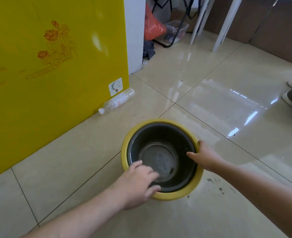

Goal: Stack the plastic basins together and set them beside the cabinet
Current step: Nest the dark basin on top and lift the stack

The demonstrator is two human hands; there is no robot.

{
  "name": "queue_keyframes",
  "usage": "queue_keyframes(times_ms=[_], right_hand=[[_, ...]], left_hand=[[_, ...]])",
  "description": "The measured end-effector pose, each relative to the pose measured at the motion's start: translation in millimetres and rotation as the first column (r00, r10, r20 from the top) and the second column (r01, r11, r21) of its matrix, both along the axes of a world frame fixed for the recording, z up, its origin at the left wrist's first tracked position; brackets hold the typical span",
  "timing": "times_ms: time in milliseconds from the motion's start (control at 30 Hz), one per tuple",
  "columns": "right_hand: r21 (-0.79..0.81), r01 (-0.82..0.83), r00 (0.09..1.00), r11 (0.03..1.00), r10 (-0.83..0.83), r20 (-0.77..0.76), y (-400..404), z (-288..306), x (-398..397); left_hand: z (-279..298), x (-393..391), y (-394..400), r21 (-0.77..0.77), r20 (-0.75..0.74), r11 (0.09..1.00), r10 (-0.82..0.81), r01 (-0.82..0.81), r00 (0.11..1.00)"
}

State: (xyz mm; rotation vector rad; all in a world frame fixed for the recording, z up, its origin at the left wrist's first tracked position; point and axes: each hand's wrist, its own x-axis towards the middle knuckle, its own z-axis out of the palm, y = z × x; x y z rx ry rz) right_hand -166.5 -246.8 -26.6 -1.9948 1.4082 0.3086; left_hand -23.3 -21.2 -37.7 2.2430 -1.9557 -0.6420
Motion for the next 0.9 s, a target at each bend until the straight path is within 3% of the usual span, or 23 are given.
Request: queue_keyframes(times_ms=[33,100,133,200,267,300,400,567,900], right_hand=[[0.028,0.037,0.999,0.999,-0.037,0.001,0.5,-2.8,-0.9],[0.105,0.118,0.993,0.987,-0.117,-0.010,1.5,-7.7,-3.9],[0.153,0.159,0.987,0.975,-0.159,-0.010,2.2,-9.5,-6.1],[0.238,0.221,0.973,0.946,-0.230,0.007,1.9,-14.5,-10.3],[0.275,0.240,0.966,0.931,-0.257,0.028,1.9,-17.5,-12.1],[0.270,0.233,0.967,0.934,-0.251,0.033,2.2,-18.5,-12.2],[0.201,0.200,0.975,0.959,-0.216,0.057,2.4,-19.8,-10.7],[0.118,0.161,0.978,0.980,-0.174,0.114,-7.0,-0.9,2.9],[0.094,0.180,0.963,0.979,-0.195,0.185,-72.4,115.7,82.0]], left_hand=[[-0.5,5.5,1.4,-0.116,-0.038,0.980,0.159,-0.162,0.987],[-0.4,21.2,-0.6,-0.233,-0.101,0.822,0.512,-0.521,0.853],[-4.6,31.6,-1.9,-0.160,-0.171,0.708,0.666,-0.688,0.726],[-14.7,50.3,-6.5,0.206,-0.362,0.476,0.849,-0.855,0.385],[-25.9,59.5,-9.4,0.506,-0.537,0.386,0.841,-0.771,0.068],[-29.1,60.6,-9.1,0.547,-0.580,0.404,0.814,-0.733,0.016],[-37.3,65.0,-13.1,0.479,-0.582,0.450,0.806,-0.753,0.111],[-21.1,88.7,-27.8,0.440,-0.558,0.482,0.808,-0.758,0.191],[86.4,155.5,-90.9,0.403,-0.618,0.448,0.777,-0.798,0.124]])
